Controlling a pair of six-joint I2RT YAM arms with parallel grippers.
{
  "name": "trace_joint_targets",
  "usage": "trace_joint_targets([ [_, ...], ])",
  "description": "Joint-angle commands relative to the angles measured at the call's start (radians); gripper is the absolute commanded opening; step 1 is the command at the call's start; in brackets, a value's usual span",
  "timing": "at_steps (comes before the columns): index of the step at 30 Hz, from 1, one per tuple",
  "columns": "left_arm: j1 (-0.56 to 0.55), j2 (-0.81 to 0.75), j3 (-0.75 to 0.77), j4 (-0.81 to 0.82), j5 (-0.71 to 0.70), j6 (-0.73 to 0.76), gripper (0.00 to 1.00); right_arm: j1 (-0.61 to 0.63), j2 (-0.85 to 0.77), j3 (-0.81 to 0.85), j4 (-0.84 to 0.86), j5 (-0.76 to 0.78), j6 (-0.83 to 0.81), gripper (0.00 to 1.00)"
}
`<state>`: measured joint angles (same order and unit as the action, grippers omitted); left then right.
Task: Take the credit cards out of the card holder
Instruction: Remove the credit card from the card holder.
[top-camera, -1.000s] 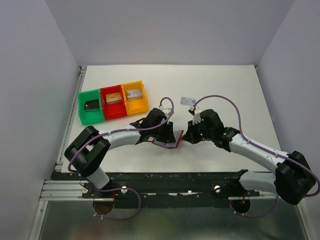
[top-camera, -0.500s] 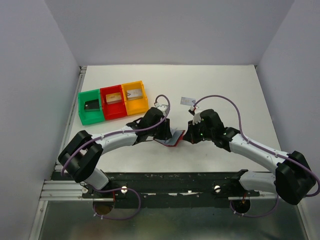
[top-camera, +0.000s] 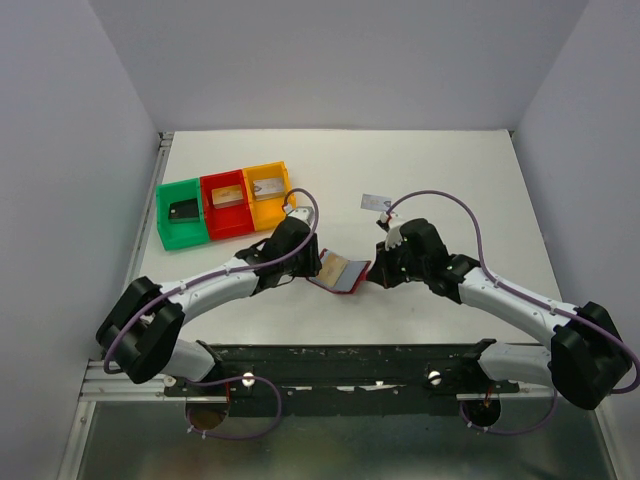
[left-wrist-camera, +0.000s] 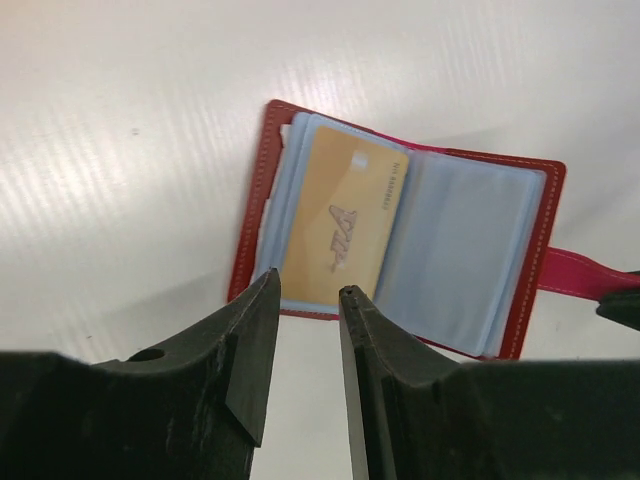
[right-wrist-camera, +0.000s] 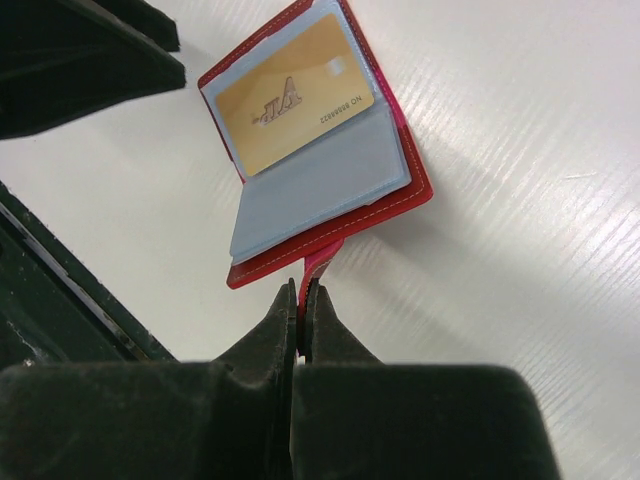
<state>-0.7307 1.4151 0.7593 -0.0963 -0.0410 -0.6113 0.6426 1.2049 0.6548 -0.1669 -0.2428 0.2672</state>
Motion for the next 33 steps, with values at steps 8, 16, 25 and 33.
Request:
trace_joint_targets([
  [8,0.028,-0.067,-0.04,0.041,-0.004,-0.011,0.46,0.003,0.048,0.045,-0.065,0.088,-0.017,0.0],
  [16,0.028,0.001,0.005,0.083,0.096,-0.01,0.45,0.002,0.122,0.118,-0.174,0.237,0.024,0.37],
  [25,0.028,-0.044,-0.02,0.076,0.073,-0.007,0.45,0.0,0.09,0.223,-0.324,0.396,0.055,0.69],
  [33,0.059,-0.039,-0.014,0.167,0.115,0.019,0.12,0.002,0.079,0.121,0.108,-0.076,0.171,0.68],
])
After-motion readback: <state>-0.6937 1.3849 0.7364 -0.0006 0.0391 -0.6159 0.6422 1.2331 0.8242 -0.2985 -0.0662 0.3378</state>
